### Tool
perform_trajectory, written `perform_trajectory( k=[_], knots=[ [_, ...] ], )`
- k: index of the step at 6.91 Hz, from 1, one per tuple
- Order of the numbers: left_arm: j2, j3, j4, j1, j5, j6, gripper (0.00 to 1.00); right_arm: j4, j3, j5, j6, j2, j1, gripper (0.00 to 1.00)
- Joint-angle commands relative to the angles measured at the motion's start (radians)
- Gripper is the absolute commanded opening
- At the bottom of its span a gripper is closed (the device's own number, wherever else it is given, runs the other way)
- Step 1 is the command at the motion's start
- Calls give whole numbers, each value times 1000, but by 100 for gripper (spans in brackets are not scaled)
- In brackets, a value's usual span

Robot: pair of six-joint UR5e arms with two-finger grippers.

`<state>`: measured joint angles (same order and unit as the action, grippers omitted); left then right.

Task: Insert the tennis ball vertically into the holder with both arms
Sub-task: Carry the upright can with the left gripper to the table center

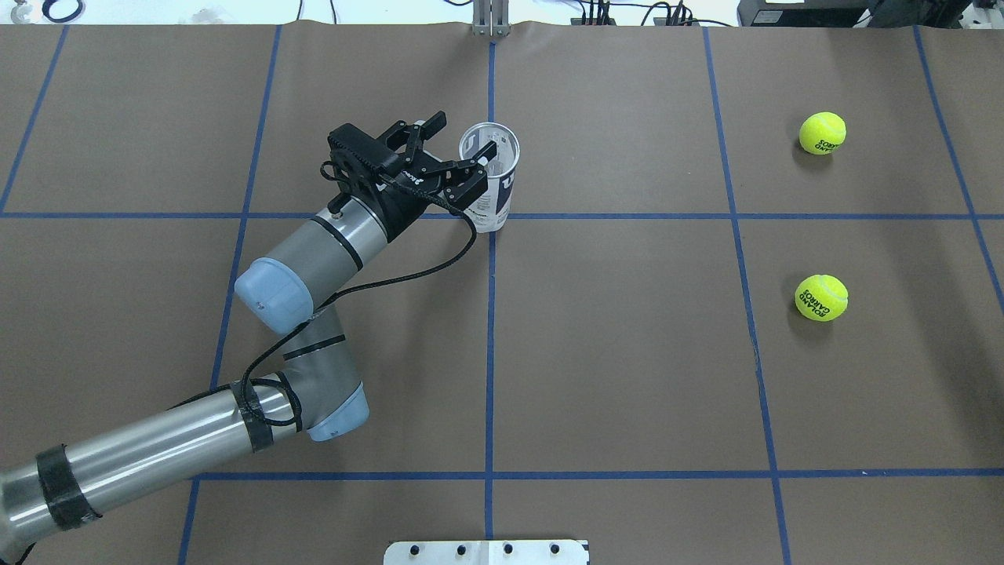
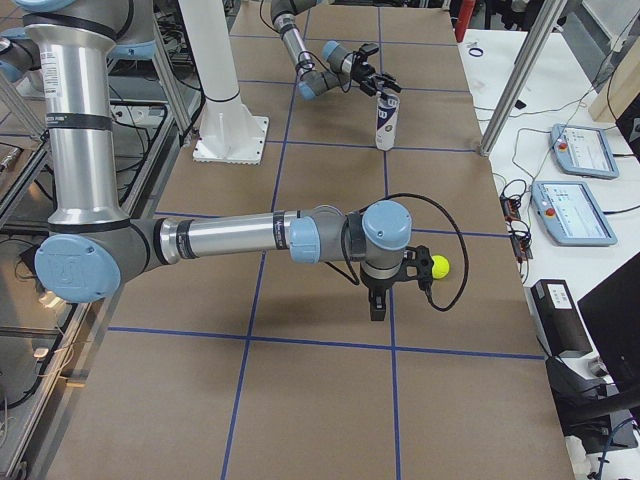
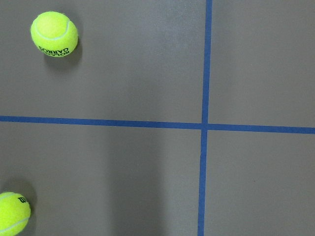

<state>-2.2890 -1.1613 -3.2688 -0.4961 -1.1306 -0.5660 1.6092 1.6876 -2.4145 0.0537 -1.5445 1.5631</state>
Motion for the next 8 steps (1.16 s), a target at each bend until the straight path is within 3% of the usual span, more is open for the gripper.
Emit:
perform_trajectory(
  k=[1, 5, 7, 8],
  knots=[
    [3, -1, 0, 8, 0, 0, 99, 0, -2, 0, 0, 1, 0, 99],
    [-1, -34, -5, 7, -3, -5, 99, -2, -2, 0, 0, 1, 0, 99],
    [6, -119, 3, -5, -11, -2, 99, -2, 9, -2, 0, 0, 0, 99],
    [60, -165, 36, -19, -15, -2, 99, 0, 17, -2, 2, 1, 0, 99]
  ],
)
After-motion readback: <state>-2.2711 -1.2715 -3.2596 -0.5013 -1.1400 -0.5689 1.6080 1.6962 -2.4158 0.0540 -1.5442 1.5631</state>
